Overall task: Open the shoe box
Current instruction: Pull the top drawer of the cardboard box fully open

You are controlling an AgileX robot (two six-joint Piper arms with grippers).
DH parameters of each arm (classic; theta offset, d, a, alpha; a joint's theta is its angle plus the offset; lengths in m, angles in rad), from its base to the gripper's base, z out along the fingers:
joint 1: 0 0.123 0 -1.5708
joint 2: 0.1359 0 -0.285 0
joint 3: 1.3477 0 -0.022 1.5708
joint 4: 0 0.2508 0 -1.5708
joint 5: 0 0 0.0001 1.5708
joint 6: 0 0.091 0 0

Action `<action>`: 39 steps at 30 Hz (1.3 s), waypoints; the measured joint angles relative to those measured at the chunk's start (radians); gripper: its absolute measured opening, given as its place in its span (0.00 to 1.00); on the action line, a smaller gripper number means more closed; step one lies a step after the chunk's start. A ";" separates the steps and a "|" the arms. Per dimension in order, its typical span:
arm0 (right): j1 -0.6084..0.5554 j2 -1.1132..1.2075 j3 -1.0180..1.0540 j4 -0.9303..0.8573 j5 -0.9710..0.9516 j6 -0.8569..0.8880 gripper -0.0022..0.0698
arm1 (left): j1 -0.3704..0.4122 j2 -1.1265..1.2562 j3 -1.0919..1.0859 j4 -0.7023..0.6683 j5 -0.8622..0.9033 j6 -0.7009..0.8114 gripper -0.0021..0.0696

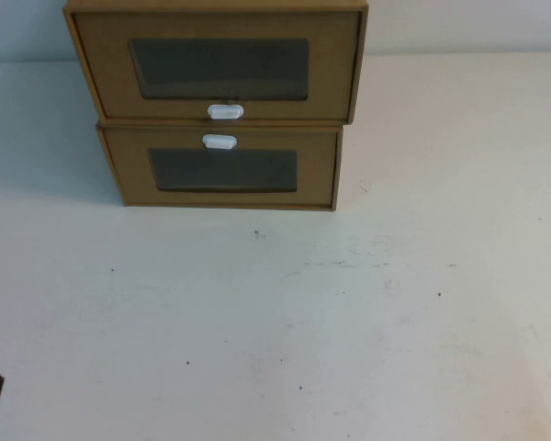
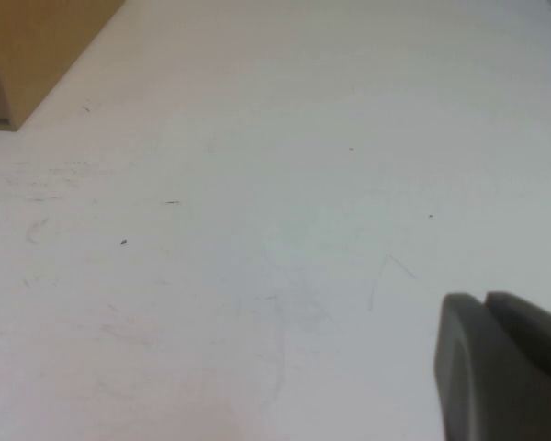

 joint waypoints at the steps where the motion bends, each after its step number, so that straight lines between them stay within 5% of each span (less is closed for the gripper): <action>1: 0.000 0.000 0.000 0.000 0.000 0.000 0.01 | 0.000 0.000 0.000 -0.029 -0.016 -0.004 0.02; 8: 0.000 0.000 0.000 0.000 0.000 0.000 0.01 | 0.000 0.000 -0.002 -0.071 -0.108 -0.014 0.02; 14: 0.000 0.000 0.000 0.000 0.000 0.000 0.01 | 0.000 0.152 -0.191 -0.014 0.084 0.028 0.02; 21: 0.000 0.000 0.000 0.000 0.000 0.000 0.01 | 0.000 0.577 -0.577 0.106 0.367 0.170 0.02; 32: 0.000 0.000 0.000 0.000 0.000 0.000 0.01 | 0.000 1.183 -1.314 0.072 0.615 0.444 0.02; 39: 0.000 0.000 0.000 0.000 0.000 0.000 0.01 | 0.000 1.542 -1.851 0.045 0.757 0.477 0.02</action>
